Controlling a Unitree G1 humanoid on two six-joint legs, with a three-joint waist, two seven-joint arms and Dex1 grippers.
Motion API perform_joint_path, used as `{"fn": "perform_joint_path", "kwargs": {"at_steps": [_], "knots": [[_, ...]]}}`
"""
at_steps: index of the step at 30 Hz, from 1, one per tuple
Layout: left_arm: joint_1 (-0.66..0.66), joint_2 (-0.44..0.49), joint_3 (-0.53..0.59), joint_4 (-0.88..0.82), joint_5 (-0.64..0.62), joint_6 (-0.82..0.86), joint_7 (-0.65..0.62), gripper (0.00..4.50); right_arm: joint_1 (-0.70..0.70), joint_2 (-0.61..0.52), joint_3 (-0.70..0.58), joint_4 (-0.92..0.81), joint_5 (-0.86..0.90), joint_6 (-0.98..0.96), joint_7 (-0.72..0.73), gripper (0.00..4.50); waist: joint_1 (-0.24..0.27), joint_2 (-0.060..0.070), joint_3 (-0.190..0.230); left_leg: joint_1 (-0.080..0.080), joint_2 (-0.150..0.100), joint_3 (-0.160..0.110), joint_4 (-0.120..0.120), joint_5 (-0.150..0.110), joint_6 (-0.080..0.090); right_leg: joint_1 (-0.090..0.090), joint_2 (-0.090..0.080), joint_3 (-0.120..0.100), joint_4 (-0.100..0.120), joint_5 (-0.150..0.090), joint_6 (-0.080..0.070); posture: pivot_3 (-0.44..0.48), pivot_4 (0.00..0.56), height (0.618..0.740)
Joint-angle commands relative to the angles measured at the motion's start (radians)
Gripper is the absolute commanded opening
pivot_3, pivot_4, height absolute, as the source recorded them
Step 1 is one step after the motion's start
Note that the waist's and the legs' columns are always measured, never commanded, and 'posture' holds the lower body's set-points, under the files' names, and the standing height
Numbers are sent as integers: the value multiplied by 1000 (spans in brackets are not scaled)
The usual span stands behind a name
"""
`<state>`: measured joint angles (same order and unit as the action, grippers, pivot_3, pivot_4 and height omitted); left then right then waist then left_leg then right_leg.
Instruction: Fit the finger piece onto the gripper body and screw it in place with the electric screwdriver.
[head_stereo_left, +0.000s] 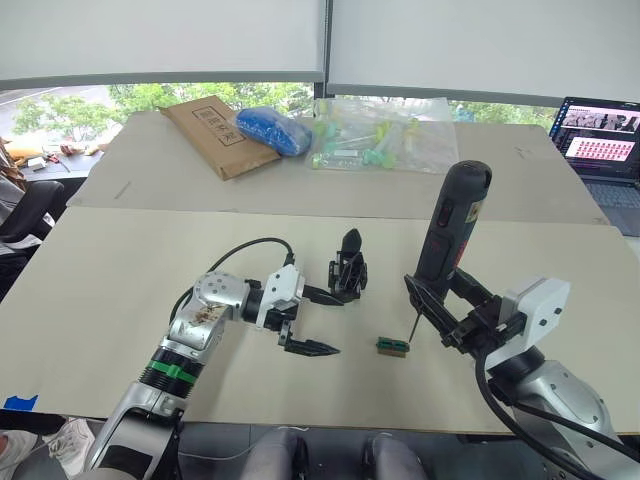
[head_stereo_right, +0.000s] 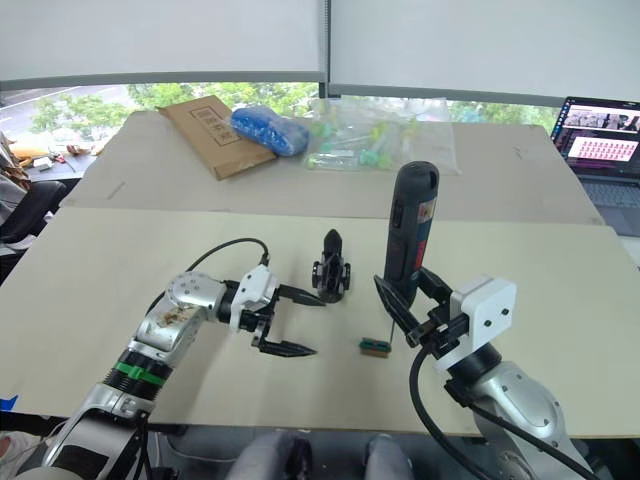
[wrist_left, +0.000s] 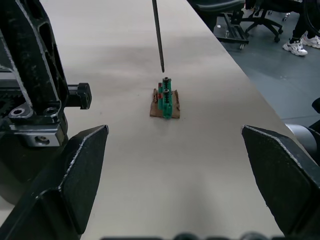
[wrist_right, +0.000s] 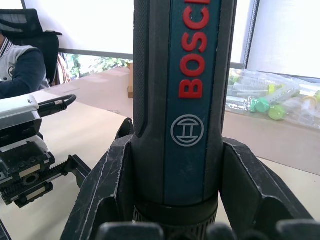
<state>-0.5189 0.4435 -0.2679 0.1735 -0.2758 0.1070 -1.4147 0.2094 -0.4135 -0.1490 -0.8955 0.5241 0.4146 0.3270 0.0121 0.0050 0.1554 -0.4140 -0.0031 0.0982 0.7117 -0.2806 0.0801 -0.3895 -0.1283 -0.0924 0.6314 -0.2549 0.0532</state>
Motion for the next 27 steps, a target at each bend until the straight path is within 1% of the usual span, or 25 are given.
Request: {"fn": "perform_joint_path", "kwargs": {"at_steps": [1, 12, 27], "knots": [[-19, -5, -2, 0, 7, -19, 8, 4500, -20, -10, -10, -50, 3, -30, 9, 1953, 0, 0, 0, 0, 0, 0, 0, 0, 0, 0, 0, 0, 0, 0, 0, 0, 150, 740], [-18, -5, -6, 7, 11, -26, 16, 4500, -32, -15, -4, -47, 8, -22, 4, 1953, 0, 0, 0, 0, 0, 0, 0, 0, 0, 0, 0, 0, 0, 0, 0, 0, 150, 740], [-21, -5, -6, 18, 11, -44, 15, 4500, 10, -7, 1, -38, -16, -48, 21, 1953, 0, 0, 0, 0, 0, 0, 0, 0, 0, 0, 0, 0, 0, 0, 0, 0, 150, 740]]}}
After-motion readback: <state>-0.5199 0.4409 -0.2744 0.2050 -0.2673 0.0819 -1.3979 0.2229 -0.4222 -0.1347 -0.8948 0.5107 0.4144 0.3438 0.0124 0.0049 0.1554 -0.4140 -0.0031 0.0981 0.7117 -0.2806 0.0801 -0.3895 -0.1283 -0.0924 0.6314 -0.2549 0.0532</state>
